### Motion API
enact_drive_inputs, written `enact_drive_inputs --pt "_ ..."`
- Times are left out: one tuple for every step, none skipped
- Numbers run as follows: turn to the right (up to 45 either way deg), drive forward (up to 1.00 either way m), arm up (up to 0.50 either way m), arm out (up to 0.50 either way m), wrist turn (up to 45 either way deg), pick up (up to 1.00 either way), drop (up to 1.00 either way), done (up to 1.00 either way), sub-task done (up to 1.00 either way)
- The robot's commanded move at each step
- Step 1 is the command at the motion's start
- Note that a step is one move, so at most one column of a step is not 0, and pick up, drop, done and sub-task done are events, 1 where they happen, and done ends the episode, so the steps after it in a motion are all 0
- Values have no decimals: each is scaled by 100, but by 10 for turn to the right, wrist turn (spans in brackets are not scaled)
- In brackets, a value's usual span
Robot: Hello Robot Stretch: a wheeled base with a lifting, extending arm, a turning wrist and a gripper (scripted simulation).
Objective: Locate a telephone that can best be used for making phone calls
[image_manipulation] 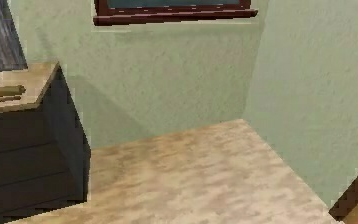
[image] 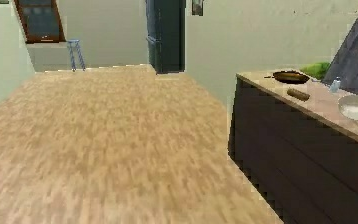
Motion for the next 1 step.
enact_drive_inputs --pt "90 0 0 0 0 0 0 0 0"
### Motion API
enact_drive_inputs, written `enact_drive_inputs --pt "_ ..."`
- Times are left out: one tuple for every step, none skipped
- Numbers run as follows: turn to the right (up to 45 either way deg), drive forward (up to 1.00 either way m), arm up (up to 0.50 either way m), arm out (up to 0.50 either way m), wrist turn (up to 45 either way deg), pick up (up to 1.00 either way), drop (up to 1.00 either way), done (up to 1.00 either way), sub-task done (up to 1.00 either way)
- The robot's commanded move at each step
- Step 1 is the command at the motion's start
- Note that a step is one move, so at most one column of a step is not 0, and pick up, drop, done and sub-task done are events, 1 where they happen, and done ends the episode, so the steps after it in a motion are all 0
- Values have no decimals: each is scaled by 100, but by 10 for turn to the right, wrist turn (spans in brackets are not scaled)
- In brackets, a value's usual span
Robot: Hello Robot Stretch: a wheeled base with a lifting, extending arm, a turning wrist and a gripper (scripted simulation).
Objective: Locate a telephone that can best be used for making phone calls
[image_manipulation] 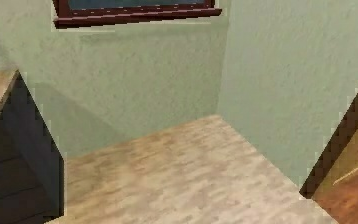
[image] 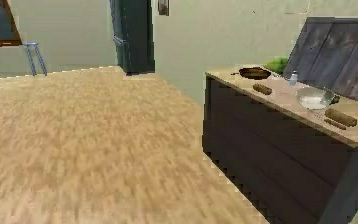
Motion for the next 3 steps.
enact_drive_inputs --pt "0 95 0 0 0 0 0 0 0" --pt "360 0 0 0 0 0 0 0 0" --pt "0 100 0 0 0 0 0 0 0"
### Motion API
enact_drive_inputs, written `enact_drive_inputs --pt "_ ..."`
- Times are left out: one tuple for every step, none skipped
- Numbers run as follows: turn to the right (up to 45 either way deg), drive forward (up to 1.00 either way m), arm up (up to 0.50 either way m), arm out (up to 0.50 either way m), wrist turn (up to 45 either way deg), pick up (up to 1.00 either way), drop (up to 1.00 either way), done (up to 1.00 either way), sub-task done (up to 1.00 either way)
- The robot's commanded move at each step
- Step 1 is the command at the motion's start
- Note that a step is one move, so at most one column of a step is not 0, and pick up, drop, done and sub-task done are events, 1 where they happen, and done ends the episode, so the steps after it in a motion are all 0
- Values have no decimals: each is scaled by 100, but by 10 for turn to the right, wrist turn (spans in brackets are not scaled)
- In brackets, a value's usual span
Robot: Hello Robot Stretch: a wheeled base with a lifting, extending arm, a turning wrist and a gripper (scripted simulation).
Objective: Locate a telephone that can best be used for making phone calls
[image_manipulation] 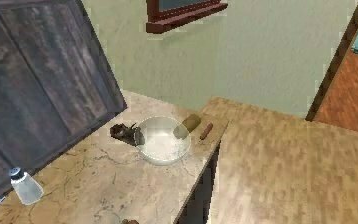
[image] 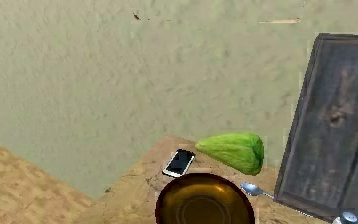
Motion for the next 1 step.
enact_drive_inputs --pt "0 0 0 0 0 0 0 100 0"
